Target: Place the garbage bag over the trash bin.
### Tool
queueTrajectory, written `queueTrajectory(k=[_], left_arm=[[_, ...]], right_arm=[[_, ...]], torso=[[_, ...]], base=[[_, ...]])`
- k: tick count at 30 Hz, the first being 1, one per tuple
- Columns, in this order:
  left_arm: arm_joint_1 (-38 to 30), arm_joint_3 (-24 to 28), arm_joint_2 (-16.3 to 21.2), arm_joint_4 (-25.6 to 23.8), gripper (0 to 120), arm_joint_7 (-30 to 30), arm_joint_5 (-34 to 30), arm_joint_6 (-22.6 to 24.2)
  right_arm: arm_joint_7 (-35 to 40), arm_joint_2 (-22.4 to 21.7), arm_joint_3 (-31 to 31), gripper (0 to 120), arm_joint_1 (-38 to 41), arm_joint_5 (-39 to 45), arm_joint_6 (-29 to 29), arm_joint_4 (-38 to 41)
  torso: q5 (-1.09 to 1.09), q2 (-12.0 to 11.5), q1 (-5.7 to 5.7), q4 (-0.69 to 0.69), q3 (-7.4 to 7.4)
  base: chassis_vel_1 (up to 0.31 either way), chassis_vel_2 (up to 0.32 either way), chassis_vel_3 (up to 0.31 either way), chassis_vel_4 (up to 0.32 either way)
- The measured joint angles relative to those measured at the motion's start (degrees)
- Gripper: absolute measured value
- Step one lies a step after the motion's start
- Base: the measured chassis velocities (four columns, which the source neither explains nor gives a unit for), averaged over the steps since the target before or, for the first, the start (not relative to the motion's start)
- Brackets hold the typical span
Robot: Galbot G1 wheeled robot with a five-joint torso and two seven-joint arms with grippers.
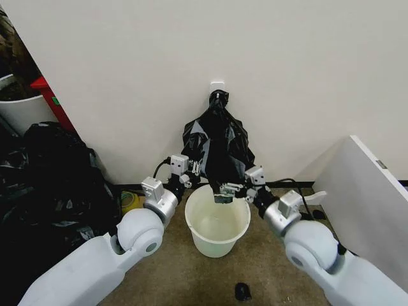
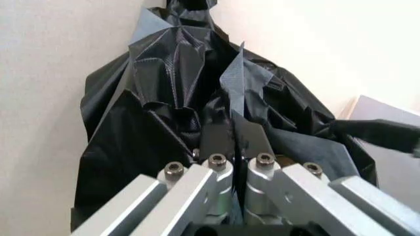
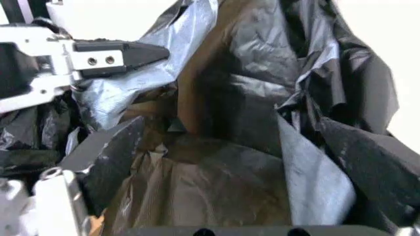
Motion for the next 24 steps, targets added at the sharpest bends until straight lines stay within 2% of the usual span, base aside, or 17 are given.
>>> queueTrajectory(k=[3,4,7,9,11,14,21,24], left_arm=[[0.05,0.23,-0.08,-0.12,0,0.05,0.1,-0.01],[0.05,0.23,-0.08,-0.12,0,0.05,0.1,-0.01],[0.53,-0.04,-0.29,-0.75,0,0.15,0.07,0.18],[0.97,-0.47,-0.4,-1.2,0,0.21,-0.06,0.33],[1.7,-1.02,-0.48,-1.87,0,0.34,-0.24,0.45],[2.43,-1.39,-0.46,-2.54,0,0.52,-0.29,0.48],[3.31,-1.47,-0.42,-3.57,0,0.77,-0.39,0.48],[3.16,-1.05,-0.21,-3.59,0,0.82,-0.3,0.4]], right_arm=[[0.66,0.19,-3.46,86,3.71,0.32,-0.41,-2.66],[0.66,0.19,-3.46,86,3.71,0.32,-0.41,-2.66],[1.05,0.86,-4.51,75,6.77,-1.31,-0.16,-5.4],[1.05,0.9,-4.5,73,7.72,-2.28,0.26,-6.57],[1.0,0.46,-4.45,65,8.54,-3.28,0.99,-7.7],[0.77,-0.58,-4.35,57,8.64,-3.89,1.48,-7.87],[0.83,-3.08,-4.36,50,6.1,-4.11,-0.66,-6.79],[1.76,-3.75,-4.16,38,6.04,-4.67,-2.27,-6.92]], torso=[[0.0,0.0,0.0,0.0,0.0],[0.0,0.0,0.0,0.0,0.0],[0.0,0.0,0.0,0.01,0.0],[0.0,0.0,0.0,0.01,0.0],[0.01,0.0,0.0,0.01,0.0],[0.0,0.0,0.0,0.0,0.0],[0.01,0.0,0.0,0.0,-0.01],[0.01,0.0,0.0,0.0,-0.01]], base=[[0.0,0.0,0.0,0.0],[0.0,0.0,0.0,0.0],[0.0,0.0,0.0,0.0],[0.0,0.0,0.0,0.0],[0.0,0.0,0.0,0.0],[0.0,0.0,0.0,0.0],[0.0,0.0,0.0,0.0],[0.0,0.0,0.0,0.0]])
